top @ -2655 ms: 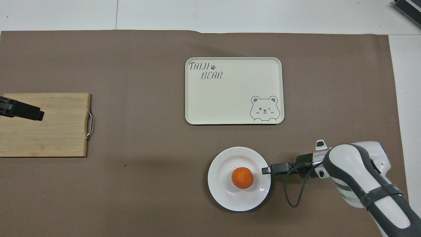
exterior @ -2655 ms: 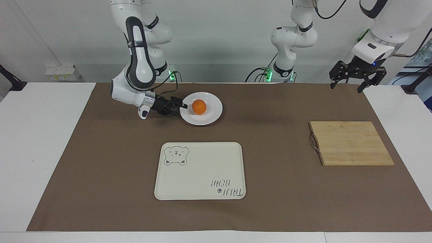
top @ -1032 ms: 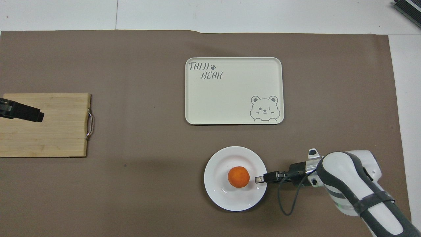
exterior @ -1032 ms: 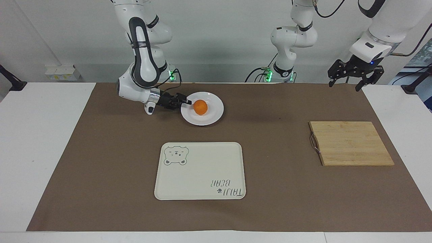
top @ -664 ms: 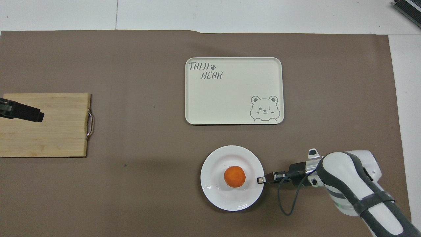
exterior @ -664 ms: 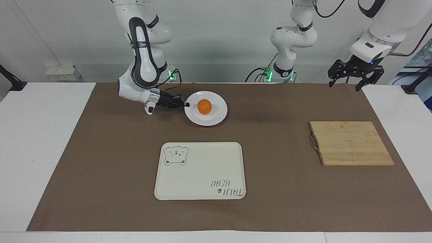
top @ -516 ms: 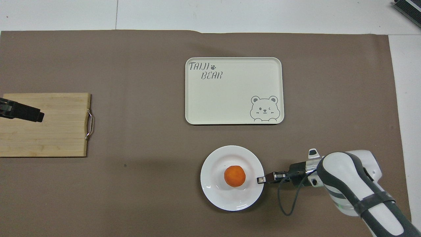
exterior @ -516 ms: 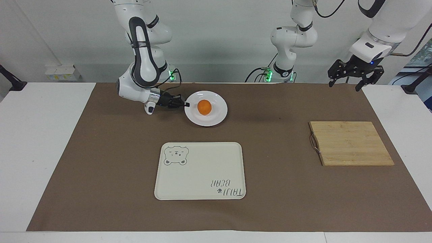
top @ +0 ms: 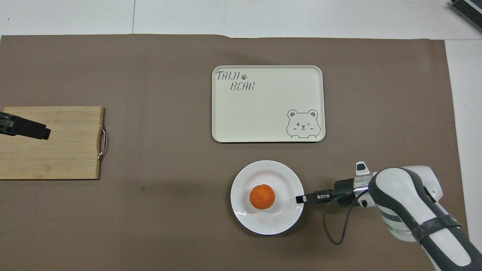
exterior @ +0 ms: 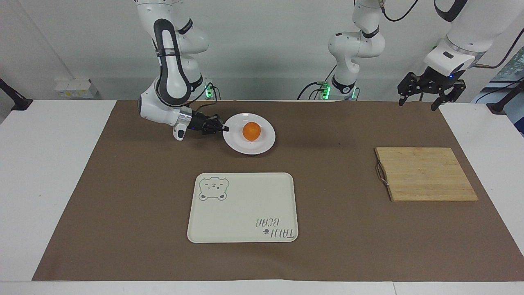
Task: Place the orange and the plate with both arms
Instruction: 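Slide the plate with the right gripper onto the bear tray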
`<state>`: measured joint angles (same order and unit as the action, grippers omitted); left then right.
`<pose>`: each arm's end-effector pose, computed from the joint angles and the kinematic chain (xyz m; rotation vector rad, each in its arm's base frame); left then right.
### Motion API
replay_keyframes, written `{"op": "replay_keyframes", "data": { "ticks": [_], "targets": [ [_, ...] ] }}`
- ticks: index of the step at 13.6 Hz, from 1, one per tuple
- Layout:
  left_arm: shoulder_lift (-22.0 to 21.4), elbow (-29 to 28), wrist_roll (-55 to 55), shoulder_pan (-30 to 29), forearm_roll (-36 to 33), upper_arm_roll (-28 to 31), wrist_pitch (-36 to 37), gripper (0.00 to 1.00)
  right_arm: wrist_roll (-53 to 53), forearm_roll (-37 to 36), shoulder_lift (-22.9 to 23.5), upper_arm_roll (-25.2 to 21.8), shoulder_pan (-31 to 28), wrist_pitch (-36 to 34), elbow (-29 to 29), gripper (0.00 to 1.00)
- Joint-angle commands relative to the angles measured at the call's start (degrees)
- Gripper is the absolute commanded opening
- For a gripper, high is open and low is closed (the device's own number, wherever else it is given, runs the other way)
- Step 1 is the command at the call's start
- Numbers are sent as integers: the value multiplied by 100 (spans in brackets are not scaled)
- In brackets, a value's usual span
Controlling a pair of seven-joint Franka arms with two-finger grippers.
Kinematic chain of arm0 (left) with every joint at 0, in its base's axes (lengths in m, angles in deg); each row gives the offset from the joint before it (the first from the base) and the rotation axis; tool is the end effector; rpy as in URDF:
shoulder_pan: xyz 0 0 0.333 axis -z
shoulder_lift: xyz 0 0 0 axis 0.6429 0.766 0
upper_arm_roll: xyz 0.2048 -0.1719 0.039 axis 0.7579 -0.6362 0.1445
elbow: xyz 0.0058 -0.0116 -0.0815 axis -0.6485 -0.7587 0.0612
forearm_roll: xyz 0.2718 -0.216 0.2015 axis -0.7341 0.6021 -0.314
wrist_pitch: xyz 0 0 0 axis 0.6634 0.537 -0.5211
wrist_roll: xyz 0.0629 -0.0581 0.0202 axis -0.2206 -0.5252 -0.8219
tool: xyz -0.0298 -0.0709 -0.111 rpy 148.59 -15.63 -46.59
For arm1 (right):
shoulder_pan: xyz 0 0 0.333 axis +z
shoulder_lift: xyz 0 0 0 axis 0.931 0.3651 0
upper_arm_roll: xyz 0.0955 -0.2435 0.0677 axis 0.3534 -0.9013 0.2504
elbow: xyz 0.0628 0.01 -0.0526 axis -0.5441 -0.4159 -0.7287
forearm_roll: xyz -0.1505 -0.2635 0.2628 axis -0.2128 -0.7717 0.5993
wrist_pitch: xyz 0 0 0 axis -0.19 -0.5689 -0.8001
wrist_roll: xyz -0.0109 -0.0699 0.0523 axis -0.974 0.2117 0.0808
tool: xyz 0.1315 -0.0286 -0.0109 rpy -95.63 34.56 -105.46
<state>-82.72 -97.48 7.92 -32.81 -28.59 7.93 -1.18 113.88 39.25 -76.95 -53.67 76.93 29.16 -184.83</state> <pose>0.5490 -0.0291 0.5745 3.0934 -0.4135 -0.0307 0.4152 0.1033 0.2037 -2.1938 -0.0687 0.1845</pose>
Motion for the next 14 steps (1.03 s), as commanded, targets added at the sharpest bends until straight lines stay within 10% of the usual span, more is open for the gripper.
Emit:
{"op": "replay_keyframes", "data": {
  "ticks": [1, 14],
  "targets": [
    [-135, -139, 31, -70, -56, -78, -3, 100, 302, 193, 92, 19, -367, -565, 284, 0],
    [-135, -139, 31, -70, -56, -78, -3, 100, -312, 184, 865, 10, -931, -1464, 1908, 0]
  ]
}}
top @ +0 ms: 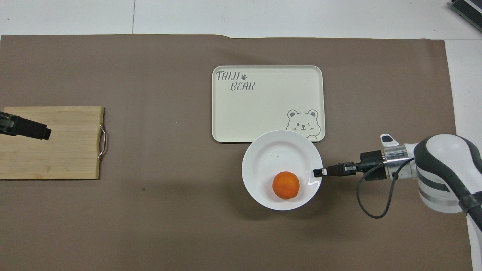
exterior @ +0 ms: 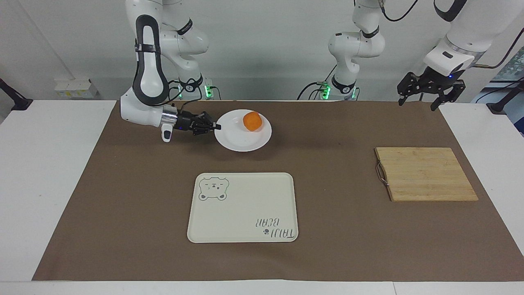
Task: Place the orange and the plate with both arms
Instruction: 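Slide the plate with the right gripper onto the bear tray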
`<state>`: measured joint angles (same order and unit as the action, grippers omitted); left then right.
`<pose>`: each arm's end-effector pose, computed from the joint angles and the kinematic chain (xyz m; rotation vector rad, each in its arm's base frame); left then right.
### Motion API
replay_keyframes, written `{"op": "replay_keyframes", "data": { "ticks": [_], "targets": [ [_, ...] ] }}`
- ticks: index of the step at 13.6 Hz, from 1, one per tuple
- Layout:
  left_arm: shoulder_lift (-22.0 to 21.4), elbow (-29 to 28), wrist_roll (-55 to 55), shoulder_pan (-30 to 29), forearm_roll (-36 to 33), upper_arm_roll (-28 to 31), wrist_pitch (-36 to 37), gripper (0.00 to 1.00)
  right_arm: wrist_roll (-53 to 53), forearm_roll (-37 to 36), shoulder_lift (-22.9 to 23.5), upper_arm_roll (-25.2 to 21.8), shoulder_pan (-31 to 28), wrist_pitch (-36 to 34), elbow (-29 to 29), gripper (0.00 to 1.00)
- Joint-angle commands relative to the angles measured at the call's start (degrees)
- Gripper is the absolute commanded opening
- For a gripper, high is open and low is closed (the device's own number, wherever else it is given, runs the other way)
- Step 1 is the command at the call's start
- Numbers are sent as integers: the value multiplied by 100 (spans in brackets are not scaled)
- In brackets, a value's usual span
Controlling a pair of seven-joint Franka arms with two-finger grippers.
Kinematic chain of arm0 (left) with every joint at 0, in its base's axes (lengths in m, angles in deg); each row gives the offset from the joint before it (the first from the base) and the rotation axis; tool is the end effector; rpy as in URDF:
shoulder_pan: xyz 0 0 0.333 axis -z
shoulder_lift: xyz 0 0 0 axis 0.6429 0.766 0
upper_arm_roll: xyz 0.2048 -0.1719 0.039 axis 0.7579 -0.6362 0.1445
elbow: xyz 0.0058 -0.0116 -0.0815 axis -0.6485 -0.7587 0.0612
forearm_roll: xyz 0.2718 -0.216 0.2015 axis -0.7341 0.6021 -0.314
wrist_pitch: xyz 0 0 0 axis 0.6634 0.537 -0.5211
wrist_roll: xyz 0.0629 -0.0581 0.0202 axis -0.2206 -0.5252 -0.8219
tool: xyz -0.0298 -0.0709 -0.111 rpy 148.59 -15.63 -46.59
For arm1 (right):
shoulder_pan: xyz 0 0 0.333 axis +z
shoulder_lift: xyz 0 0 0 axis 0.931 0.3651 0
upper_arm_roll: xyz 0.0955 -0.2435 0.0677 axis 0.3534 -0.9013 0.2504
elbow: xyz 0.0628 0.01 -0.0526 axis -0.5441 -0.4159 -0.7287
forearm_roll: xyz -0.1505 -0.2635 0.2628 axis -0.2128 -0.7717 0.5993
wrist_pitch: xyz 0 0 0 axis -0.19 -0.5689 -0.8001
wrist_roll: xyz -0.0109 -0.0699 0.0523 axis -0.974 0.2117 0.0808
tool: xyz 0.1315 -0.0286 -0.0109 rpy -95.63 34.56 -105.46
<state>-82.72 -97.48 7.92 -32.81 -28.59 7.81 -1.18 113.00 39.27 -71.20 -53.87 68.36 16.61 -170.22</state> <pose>0.5489 -0.0303 0.5745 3.0930 -0.4167 -0.0307 0.4878 0.0566 0.2587 -2.0627 -0.0634 0.1128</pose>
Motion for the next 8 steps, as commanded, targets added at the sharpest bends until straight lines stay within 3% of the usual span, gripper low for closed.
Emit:
{"op": "replay_keyframes", "data": {
  "ticks": [1, 8],
  "targets": [
    [-135, -139, 31, -70, -56, -66, -3, 100, -355, 157, 405, 30, -74, -208, 641, 0],
    [-135, -139, 31, -70, -56, -66, -3, 100, -1664, 139, 1169, 48, 128, -103, 2143, 0]
  ]
}}
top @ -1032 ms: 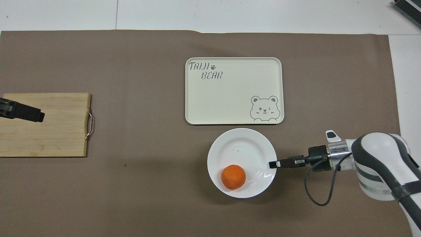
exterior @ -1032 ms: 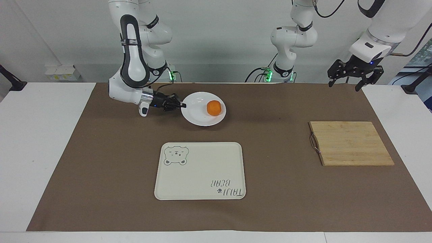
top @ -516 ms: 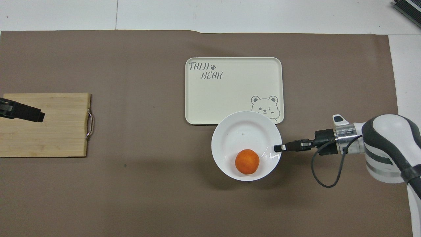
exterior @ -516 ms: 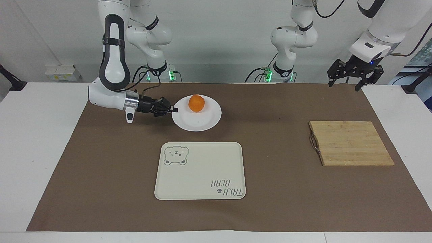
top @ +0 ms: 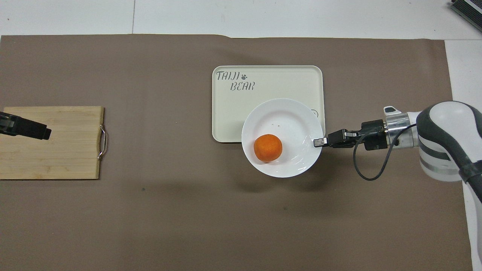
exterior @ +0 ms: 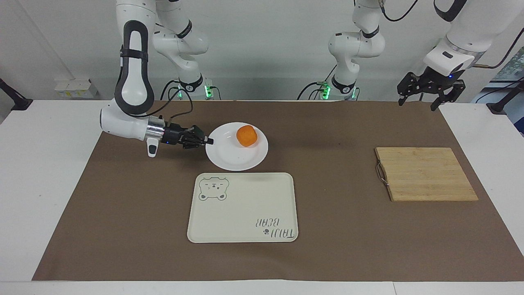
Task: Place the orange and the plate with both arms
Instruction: 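Slide the plate with the right gripper onto the bear tray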
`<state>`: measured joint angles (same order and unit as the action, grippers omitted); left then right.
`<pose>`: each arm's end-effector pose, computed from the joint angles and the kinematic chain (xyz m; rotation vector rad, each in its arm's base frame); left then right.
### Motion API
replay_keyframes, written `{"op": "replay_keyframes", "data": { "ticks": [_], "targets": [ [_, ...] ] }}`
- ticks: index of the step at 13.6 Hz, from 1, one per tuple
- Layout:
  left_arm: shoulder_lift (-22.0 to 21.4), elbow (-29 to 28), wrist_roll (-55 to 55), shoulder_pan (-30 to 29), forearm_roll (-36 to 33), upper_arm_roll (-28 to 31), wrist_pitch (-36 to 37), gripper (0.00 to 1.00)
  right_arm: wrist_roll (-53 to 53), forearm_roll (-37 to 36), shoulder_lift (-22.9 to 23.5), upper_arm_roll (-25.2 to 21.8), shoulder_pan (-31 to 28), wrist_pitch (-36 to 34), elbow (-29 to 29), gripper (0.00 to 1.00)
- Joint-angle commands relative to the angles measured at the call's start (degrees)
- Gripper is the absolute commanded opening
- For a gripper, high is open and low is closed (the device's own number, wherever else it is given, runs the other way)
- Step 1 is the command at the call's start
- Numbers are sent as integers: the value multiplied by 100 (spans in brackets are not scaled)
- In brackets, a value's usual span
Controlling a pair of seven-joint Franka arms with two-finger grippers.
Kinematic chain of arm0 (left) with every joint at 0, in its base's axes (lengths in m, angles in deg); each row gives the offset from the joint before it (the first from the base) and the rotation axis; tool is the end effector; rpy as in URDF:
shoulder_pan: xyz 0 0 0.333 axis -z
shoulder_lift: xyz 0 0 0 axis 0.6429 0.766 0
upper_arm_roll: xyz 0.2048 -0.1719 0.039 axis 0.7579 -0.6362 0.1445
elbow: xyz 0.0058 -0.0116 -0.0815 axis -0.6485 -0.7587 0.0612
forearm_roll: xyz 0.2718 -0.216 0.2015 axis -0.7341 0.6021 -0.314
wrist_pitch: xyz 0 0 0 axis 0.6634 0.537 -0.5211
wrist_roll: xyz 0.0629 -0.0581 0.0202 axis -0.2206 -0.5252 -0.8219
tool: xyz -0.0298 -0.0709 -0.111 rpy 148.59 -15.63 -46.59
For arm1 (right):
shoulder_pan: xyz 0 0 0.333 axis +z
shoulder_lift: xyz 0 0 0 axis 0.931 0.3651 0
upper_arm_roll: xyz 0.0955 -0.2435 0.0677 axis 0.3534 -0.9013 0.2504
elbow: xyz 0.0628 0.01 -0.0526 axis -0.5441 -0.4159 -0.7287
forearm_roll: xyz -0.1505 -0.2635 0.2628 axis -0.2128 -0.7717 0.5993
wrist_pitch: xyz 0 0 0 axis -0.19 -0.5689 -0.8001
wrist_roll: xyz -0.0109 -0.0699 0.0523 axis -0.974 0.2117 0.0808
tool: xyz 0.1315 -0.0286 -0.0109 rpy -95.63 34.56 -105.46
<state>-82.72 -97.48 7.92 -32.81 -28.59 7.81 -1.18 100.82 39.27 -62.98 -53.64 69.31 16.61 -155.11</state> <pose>0.5489 -0.0303 0.5745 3.0930 -0.4167 -0.0307 0.5605 0.0620 0.2883 -2.0970 0.0616 0.1333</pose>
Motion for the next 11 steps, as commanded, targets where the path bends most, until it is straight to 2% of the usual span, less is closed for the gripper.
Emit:
{"op": "replay_keyframes", "data": {
  "ticks": [1, 6, 9, 11],
  "targets": [
    [-135, -139, 31, -70, -56, -66, -3, 100, -587, 165, 452, 34, 59, -86, 818, 0],
    [-135, -139, 31, -70, -56, -66, -3, 100, -710, 437, 1120, 42, 357, 371, 1389, 0],
    [-135, -139, 31, -70, -56, -66, -3, 100, -1080, 560, 1699, 51, 385, 477, 2153, 0],
    [-135, -139, 31, -70, -56, -66, -3, 100, -1089, 823, 2051, 51, 385, 582, 2453, 0]
  ]
}}
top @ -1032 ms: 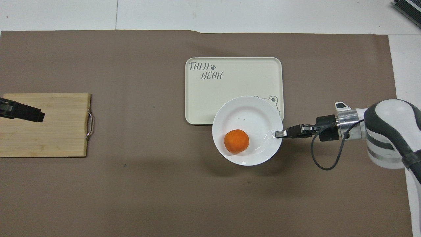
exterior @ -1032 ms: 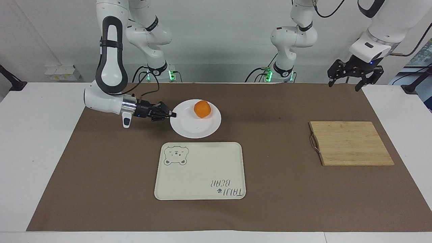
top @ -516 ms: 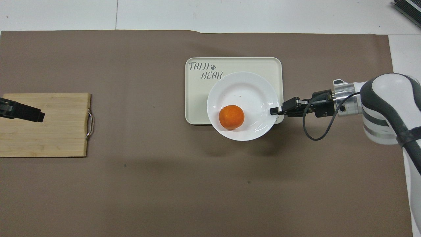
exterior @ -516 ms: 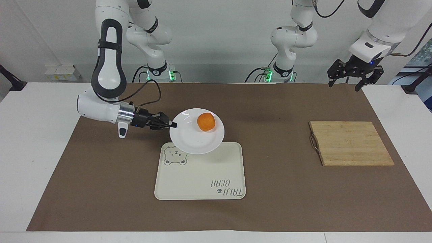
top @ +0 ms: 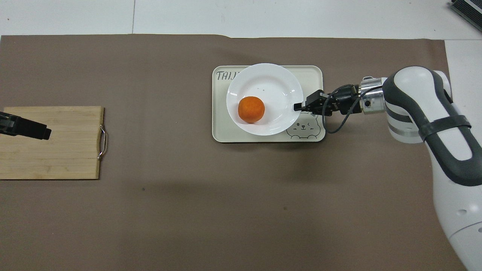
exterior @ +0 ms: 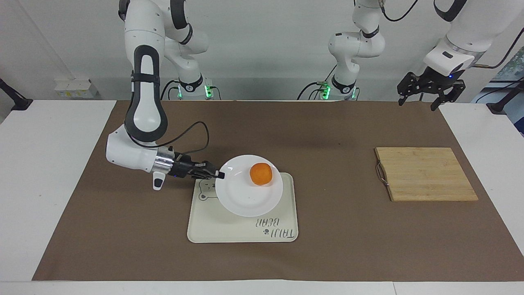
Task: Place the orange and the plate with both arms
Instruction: 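Slide the plate with the right gripper onto the bear tray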
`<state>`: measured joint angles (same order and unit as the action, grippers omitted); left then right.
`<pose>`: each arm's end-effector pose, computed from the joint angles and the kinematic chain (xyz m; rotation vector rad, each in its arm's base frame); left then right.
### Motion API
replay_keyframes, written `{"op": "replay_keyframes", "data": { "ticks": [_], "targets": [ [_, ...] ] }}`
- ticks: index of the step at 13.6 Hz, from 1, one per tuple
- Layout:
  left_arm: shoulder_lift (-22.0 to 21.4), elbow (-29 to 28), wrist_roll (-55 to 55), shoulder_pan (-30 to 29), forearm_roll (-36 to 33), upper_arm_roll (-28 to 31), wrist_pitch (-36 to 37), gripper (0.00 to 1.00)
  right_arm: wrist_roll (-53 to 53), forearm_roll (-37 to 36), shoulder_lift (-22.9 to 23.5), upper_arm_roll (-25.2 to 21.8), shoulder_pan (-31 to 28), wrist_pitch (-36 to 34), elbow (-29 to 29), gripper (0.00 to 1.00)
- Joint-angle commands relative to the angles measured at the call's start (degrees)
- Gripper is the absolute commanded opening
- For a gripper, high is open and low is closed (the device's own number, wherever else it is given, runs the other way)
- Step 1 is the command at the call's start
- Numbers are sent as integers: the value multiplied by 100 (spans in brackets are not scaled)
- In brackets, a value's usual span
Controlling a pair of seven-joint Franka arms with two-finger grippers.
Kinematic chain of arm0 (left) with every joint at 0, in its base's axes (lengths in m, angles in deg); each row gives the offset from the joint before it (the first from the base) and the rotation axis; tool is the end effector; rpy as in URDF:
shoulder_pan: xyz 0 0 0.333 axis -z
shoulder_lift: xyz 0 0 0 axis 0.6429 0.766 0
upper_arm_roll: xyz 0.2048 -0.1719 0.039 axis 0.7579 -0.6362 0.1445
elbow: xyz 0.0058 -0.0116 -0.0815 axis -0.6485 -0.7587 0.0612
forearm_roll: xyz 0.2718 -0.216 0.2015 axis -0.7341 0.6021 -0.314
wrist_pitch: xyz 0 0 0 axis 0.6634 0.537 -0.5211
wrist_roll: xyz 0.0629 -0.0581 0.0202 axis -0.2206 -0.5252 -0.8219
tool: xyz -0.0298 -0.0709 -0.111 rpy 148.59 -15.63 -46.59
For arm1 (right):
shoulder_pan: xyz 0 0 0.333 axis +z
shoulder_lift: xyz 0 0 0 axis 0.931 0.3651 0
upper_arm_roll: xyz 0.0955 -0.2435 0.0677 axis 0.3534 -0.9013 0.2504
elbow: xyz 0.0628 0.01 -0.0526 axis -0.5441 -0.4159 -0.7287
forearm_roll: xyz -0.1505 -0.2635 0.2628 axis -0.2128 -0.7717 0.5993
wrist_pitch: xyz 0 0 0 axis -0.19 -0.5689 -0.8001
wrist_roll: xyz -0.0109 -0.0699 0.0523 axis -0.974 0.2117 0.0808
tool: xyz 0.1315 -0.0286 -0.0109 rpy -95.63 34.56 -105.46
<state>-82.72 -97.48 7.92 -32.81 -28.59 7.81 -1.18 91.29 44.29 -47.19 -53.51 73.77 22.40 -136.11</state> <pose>0.5489 -0.0303 0.5745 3.0930 -0.4167 -0.0307 0.6472 0.1044 0.2686 -2.0963 0.2109 0.1032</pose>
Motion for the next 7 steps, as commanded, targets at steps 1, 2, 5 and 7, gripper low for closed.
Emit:
{"op": "replay_keyframes", "data": {
  "ticks": [1, 2, 5, 7],
  "targets": [
    [-135, -139, 31, -70, -56, -66, -3, 100, -137, 340, 622, 38, -61, 65, 728, 0],
    [-135, -139, 31, -70, -56, -66, -3, 100, -154, 340, 719, 55, -61, 100, 869, 0],
    [-135, -139, 31, -70, -56, -66, -3, 100, -163, 340, 921, 64, -70, 214, 967, 0],
    [-135, -139, 31, -70, -56, -66, -3, 100, -15, 340, 1036, 81, -70, 285, 994, 0]
  ]
}}
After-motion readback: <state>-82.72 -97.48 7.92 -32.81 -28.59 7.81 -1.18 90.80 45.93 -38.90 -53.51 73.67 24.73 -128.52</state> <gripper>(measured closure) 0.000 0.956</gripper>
